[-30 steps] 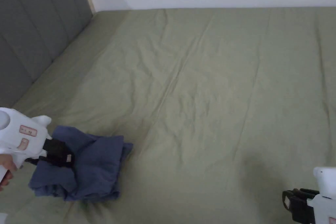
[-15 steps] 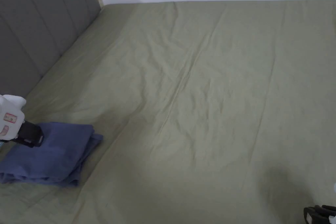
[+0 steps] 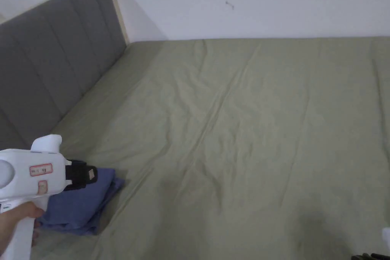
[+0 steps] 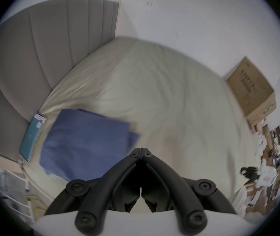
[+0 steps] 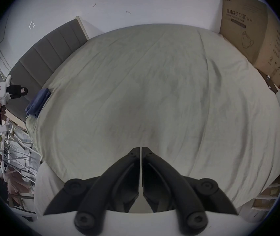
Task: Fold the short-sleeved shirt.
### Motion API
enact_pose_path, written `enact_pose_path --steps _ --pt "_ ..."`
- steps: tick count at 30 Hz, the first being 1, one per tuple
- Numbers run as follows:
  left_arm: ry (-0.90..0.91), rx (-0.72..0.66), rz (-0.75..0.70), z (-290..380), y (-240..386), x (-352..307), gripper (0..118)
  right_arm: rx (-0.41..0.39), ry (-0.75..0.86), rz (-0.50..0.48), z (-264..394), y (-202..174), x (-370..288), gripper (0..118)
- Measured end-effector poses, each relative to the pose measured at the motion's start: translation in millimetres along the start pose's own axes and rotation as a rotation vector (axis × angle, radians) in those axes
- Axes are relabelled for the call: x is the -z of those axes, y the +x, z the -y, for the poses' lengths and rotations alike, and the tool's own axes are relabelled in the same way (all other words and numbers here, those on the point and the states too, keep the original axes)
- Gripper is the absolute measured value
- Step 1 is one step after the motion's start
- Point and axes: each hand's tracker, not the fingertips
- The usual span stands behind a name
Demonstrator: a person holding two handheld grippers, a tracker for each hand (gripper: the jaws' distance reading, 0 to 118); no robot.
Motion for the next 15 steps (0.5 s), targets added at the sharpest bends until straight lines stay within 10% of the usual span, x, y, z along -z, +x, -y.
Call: enact_pose_path --steps 15 --pt "0.438 0.225 -0.109 88.8 199.9 -100.4 0 -0.038 0.518 0.180 -8.2 -35.9 -121.8 3"
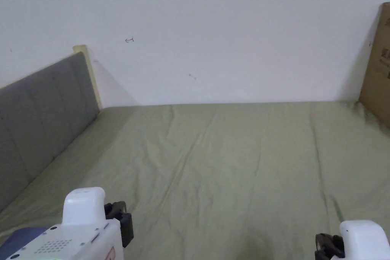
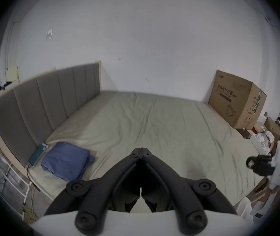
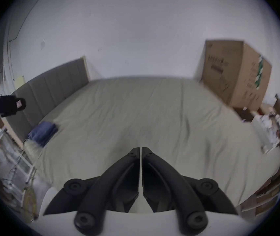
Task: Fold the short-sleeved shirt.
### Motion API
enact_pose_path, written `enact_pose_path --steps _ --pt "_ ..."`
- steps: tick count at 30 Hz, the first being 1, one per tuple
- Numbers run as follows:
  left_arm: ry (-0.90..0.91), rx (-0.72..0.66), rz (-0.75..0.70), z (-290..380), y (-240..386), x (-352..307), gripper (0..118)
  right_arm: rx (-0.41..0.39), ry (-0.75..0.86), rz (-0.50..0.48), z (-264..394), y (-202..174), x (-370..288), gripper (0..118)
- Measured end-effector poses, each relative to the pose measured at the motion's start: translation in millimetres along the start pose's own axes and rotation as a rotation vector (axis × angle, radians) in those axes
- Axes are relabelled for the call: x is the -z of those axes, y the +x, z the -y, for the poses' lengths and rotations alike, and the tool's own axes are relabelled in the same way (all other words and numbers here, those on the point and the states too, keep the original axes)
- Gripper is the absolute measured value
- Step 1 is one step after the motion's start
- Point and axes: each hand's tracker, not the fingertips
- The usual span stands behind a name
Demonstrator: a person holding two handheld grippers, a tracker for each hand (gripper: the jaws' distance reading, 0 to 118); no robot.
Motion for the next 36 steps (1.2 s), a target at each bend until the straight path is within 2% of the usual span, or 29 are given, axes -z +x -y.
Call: enact_pose_path --steps 4,8,13,22,28,30,32,33,34,36 --pt "0.137 0.010 -0.023 2.8 21.9 -35.1 0 -0.039 0.206 0.064 -20.8 -11.5 -40.2 3" --pt "0.194 0.027 -0.019 4.1 38.3 -60.3 0 -0.051 0.310 0.120 -29.6 -16.2 -61.3 3" --pt "0.293 0.064 -0.037 4.7 55.8 -79.0 0 -0.026 0.328 0.111 -29.4 -15.7 -73.9 3" --pt "0.323 0.087 -0.045 0.0 68.0 -86.6 0 -0.051 0.369 0.109 -32.8 -15.2 -85.8 3" --pt "0.314 0.088 -0.066 -2.8 67.1 -86.3 0 -0.028 0.360 0.122 -32.9 -11.0 -86.1 4" --pt "0.305 0.099 -0.060 -4.1 68.1 -85.3 0 -0.029 0.361 0.131 -32.1 -10.6 -86.4 6" --pt "0.292 0.102 -0.056 -6.4 70.5 -84.1 0 -0.027 0.361 0.143 -32.0 -9.2 -86.4 21" --pt "0.286 0.108 -0.052 -7.1 71.4 -83.1 8 -0.023 0.360 0.142 -31.7 -8.2 -86.3 32" --pt "0.283 0.113 -0.052 -7.4 72.3 -82.5 32 -0.013 0.356 0.139 -31.9 -6.1 -85.8 54" --pt "0.278 0.120 -0.042 -7.9 73.1 -79.1 91 0.004 0.347 0.138 -33.0 -2.8 -84.2 94"
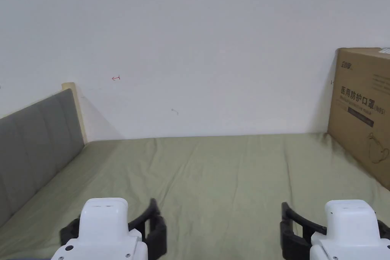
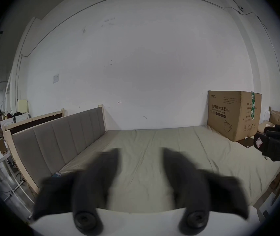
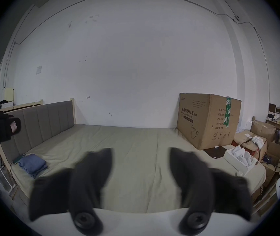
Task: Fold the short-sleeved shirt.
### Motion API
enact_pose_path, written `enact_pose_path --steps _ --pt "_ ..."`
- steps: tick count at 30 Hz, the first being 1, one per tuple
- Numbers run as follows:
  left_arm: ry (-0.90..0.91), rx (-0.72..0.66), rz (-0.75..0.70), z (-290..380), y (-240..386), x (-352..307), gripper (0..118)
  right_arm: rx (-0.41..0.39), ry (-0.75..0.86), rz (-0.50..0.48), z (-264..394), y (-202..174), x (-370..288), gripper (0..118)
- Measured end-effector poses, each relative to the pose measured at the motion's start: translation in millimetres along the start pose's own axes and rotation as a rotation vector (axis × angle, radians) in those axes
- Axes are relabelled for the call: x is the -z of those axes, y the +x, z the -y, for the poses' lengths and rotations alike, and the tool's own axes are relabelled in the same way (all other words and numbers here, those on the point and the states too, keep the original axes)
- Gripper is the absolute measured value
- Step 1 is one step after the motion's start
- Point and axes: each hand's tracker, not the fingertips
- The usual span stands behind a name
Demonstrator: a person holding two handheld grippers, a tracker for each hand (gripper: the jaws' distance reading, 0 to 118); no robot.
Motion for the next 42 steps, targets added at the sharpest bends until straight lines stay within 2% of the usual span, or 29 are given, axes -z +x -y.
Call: enact_pose_path --steps 1,2,6,12,18,22,30,34,42 --pt "-0.009 -0.002 0.001 -0.2 0.9 1.8 113 0.010 0.002 0.004 0.9 1.3 0.0 108" --pt "-0.003 -0.004 0.002 0.2 1.3 0.9 115 0.019 0.017 0.011 1.4 2.4 -1.4 109" --pt "0.003 0.030 -0.008 -3.4 6.6 2.1 114 0.003 0.018 0.039 0.5 4.5 -0.2 116" --pt "0.000 -0.013 0.048 -4.5 4.4 4.6 114 0.017 0.007 0.048 1.3 8.5 1.5 116" --pt "-0.011 0.011 0.041 -12.5 13.2 5.1 114 0.023 0.001 0.052 2.4 9.9 3.8 116" --pt "-0.070 -0.026 0.061 -15.2 11.4 5.5 113 0.018 0.003 0.058 3.0 10.5 3.5 116" --pt "-0.064 -0.009 0.019 -14.9 11.7 3.2 113 0.053 -0.007 0.055 3.3 15.0 6.1 116" --pt "-0.092 -0.038 -0.006 -17.9 11.1 6.5 113 0.036 -0.014 0.048 3.6 14.5 7.6 116" --pt "-0.082 0.034 0.029 -16.9 24.0 3.7 113 0.033 -0.030 0.042 6.9 13.1 9.1 116"
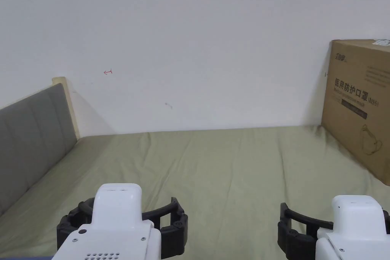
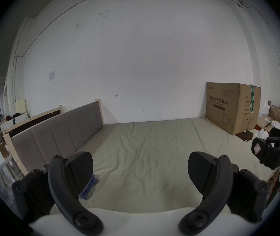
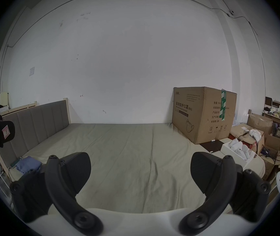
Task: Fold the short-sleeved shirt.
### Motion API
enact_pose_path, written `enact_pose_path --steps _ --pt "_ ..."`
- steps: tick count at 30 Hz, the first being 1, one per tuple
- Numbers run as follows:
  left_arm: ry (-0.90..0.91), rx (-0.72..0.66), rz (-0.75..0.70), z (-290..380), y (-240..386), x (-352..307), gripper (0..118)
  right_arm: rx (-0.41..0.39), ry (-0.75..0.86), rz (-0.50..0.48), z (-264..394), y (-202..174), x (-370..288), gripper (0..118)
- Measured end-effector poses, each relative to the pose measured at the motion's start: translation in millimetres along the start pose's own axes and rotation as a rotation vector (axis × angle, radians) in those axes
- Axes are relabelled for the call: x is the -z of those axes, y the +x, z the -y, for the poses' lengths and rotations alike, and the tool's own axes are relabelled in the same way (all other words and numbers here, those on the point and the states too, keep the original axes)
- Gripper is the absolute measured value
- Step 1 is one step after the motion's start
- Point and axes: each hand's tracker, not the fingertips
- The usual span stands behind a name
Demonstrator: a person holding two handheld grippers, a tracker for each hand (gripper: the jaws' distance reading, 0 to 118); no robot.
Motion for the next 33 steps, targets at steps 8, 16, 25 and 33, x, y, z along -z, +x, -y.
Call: enact_pose_path --steps 8,16,25,33 --pt "-0.011 0.013 0.020 -2.8 9.2 1.3 113 -0.012 -0.010 0.005 0.2 1.1 1.2 116" --pt "-0.022 -0.001 0.032 1.3 6.5 4.6 113 -0.018 -0.006 0.009 0.0 2.4 -0.1 116" --pt "0.006 -0.003 0.023 1.9 2.3 2.5 113 -0.016 -0.005 0.007 -1.2 2.0 0.5 116" --pt "0.007 -0.024 0.035 4.1 0.0 4.3 113 -0.018 -0.008 0.006 0.4 3.1 1.1 116"
